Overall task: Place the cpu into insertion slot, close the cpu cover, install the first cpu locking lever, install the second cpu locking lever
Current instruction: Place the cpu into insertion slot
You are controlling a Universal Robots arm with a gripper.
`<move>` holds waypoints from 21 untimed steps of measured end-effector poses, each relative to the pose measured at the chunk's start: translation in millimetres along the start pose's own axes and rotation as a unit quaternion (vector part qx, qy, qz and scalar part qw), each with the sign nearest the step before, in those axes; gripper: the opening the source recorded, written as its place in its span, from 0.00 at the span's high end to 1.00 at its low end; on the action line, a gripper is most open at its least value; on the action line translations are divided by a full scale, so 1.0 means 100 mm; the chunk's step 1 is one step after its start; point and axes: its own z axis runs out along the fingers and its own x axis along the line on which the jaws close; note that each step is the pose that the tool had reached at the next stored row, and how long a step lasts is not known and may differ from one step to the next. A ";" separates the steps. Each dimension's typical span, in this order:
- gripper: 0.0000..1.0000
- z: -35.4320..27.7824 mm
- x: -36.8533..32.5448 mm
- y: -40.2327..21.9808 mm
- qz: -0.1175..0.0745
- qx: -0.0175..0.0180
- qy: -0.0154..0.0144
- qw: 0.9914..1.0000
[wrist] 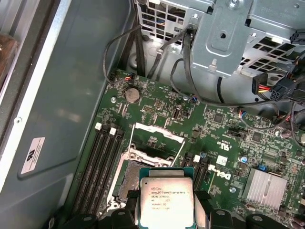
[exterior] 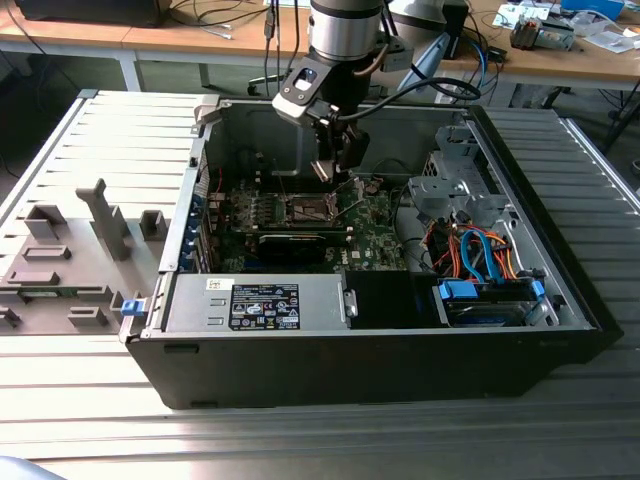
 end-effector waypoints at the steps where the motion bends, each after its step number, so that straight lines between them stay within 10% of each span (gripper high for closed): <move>1: 0.46 0.000 0.000 0.000 0.001 0.000 0.000 1.000; 21: 0.46 0.000 0.000 0.000 0.027 0.000 -0.001 1.000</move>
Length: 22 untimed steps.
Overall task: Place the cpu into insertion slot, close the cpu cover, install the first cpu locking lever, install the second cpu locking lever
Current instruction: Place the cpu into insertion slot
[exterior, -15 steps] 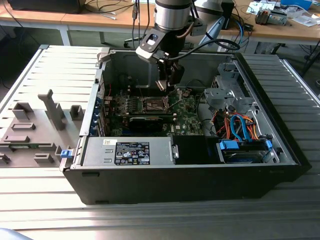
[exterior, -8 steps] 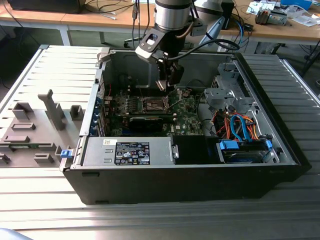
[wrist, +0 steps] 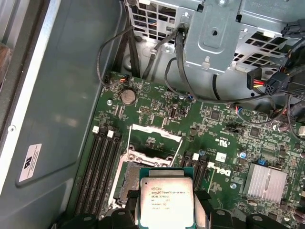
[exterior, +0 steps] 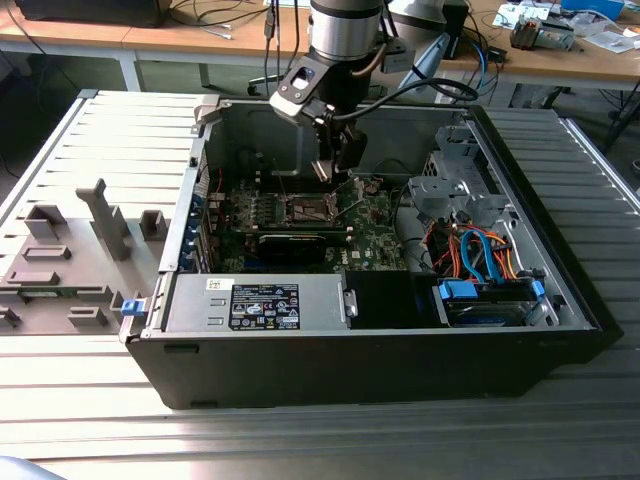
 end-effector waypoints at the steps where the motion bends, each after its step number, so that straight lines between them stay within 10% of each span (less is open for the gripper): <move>1: 0.46 0.000 0.000 0.000 0.001 0.000 0.000 1.000; 22: 0.46 0.000 0.000 0.000 0.041 0.000 -0.001 0.999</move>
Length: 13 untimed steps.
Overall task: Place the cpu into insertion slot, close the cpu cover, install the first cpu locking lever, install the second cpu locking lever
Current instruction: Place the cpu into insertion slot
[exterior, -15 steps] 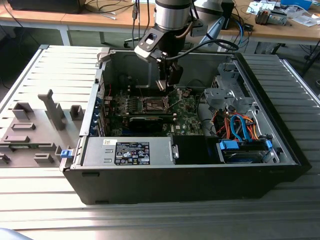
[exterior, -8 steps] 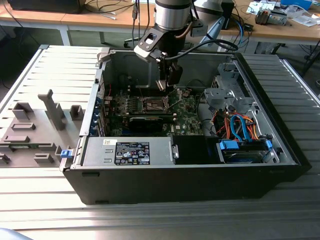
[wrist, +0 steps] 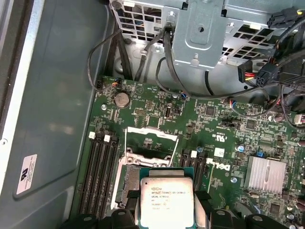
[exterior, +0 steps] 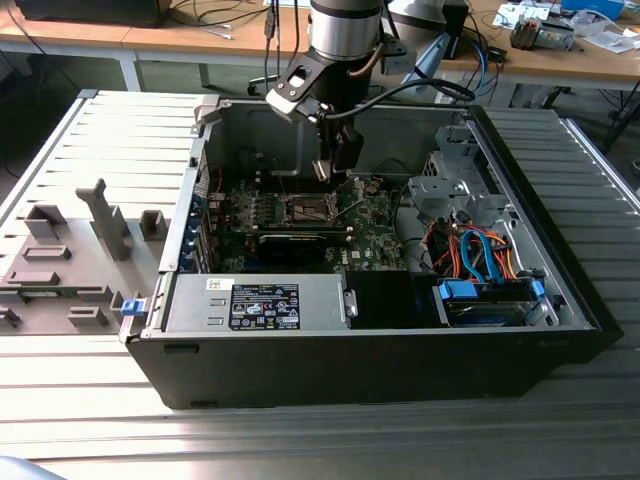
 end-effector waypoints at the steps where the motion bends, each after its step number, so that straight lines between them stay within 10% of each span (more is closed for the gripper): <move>1: 0.46 0.000 0.000 0.000 0.003 0.000 0.000 1.000; 13: 0.46 0.000 0.000 0.000 0.016 0.000 0.000 1.000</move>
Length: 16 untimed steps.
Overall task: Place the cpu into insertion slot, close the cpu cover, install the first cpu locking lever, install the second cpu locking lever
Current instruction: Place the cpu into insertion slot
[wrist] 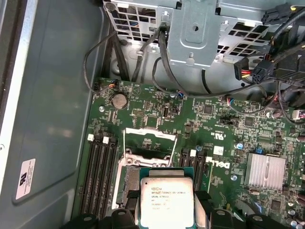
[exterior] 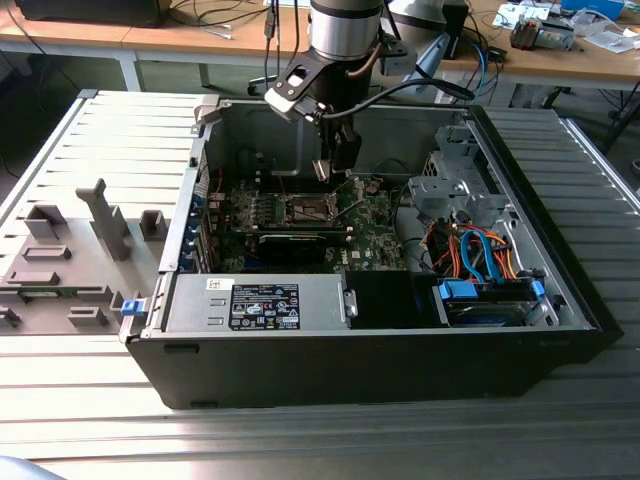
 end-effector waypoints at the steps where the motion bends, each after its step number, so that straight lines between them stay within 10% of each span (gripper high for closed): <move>1: 0.46 0.000 0.000 0.000 0.001 0.000 0.000 1.000; 16: 0.46 0.000 0.000 0.000 0.014 0.000 0.000 1.000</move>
